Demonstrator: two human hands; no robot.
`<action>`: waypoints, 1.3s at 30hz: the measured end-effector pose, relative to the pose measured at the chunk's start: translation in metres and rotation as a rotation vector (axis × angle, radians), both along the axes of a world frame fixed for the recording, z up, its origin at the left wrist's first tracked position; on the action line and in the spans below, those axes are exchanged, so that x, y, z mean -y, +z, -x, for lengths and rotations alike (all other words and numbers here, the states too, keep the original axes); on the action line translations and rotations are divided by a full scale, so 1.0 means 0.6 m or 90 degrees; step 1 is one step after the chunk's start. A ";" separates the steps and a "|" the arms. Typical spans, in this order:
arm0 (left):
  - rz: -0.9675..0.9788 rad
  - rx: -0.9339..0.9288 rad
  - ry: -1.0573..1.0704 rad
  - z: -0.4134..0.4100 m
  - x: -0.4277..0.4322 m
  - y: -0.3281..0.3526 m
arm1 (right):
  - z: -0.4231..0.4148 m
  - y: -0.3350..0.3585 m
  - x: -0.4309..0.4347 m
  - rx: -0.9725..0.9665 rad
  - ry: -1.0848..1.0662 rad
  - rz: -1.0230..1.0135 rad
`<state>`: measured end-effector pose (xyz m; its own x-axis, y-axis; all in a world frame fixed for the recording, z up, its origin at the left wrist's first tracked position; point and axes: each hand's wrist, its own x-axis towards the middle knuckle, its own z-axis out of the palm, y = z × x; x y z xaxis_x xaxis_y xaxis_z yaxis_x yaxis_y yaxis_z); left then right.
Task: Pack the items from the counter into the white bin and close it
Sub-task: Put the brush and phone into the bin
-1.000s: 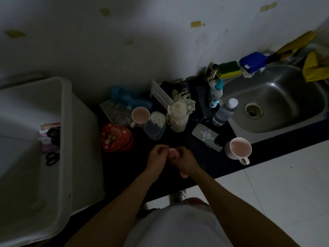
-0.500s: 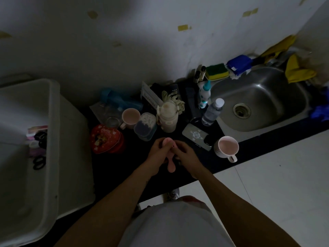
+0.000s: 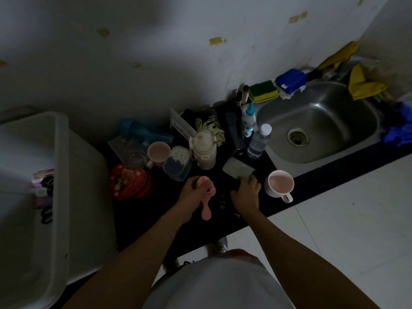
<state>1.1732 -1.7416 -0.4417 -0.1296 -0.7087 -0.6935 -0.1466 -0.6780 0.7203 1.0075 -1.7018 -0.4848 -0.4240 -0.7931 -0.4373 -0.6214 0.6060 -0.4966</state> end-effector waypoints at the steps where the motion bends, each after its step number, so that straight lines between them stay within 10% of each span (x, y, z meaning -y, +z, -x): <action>1: -0.002 0.006 0.000 -0.004 0.001 0.001 | -0.001 0.001 -0.002 -0.031 -0.002 -0.001; 17: 0.066 0.018 -0.022 -0.066 -0.007 0.024 | -0.035 0.010 -0.034 -0.121 0.134 0.071; 39: 0.396 0.082 0.206 -0.308 0.076 0.246 | -0.293 0.231 0.114 0.328 0.260 0.407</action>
